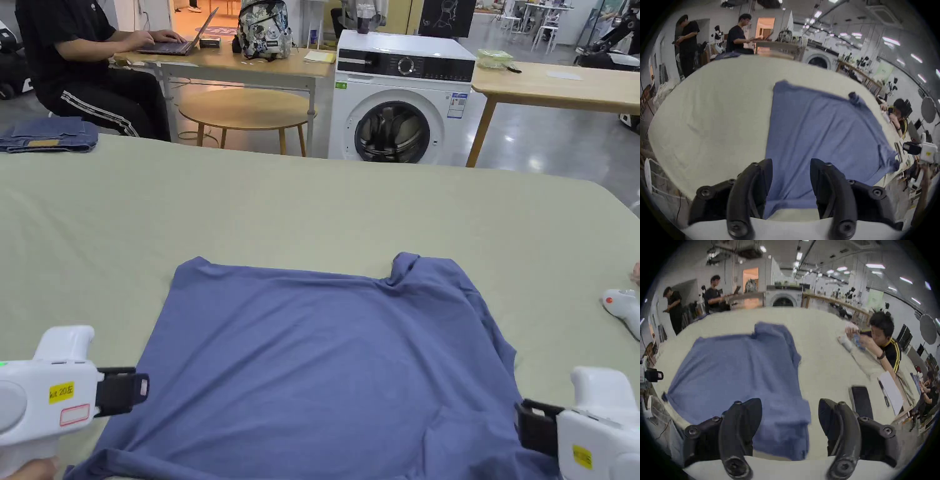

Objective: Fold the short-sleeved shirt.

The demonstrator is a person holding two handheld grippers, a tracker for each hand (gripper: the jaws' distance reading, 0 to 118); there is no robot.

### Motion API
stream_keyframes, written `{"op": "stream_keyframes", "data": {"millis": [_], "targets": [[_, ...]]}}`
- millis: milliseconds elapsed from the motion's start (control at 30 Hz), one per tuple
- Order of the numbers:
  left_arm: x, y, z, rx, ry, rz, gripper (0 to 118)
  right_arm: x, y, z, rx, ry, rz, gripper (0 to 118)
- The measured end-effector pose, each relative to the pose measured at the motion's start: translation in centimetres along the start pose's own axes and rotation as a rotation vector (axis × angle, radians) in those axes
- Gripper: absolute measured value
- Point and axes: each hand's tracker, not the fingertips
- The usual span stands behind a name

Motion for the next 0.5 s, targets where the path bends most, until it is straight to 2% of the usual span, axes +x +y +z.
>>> {"op": "stream_keyframes", "data": {"millis": [67, 133, 167, 200, 233, 267, 300, 333, 500], "targets": [[1.2, 0.8, 0.0, 0.060, 0.003, -0.021, 46, -1.3, 0.7, -0.3, 0.095, 0.028, -0.023, 74], [2.6, 1.5, -0.1, 0.133, 0.022, -0.041, 46, -2.7, 1.3, -0.4, 0.170, 0.030, -0.035, 61], [3.2, 1.7, 0.1, 0.175, 0.029, -0.052, 46, -3.4, 1.6, -0.4, 0.202, 0.033, -0.041, 48], [4.0, 1.8, 0.4, 0.221, 0.034, -0.069, 46, -4.2, 2.2, 0.2, 0.229, 0.040, -0.044, 24], [4.6, 2.0, 0.3, 0.253, 0.044, -0.082, 41, -4.7, 2.5, 0.2, 0.256, 0.051, -0.052, 9], [5.1, 2.2, 0.5, 0.283, 0.051, -0.092, 30, -5.3, 2.7, 0.3, 0.281, 0.061, -0.062, 5], [5.7, 2.3, 0.6, 0.304, 0.047, -0.101, 11, -5.7, 2.9, 0.3, 0.299, 0.066, -0.069, 2], [6.1, 2.4, 0.7, 0.319, 0.049, -0.102, 3, -6.0, 3.1, 0.1, 0.317, 0.080, -0.077, 0], [8.9, 2.7, 1.3, 0.359, 0.084, -0.146, 0, -7.5, 3.8, 0.8, 0.385, 0.066, -0.090, 0]]}}
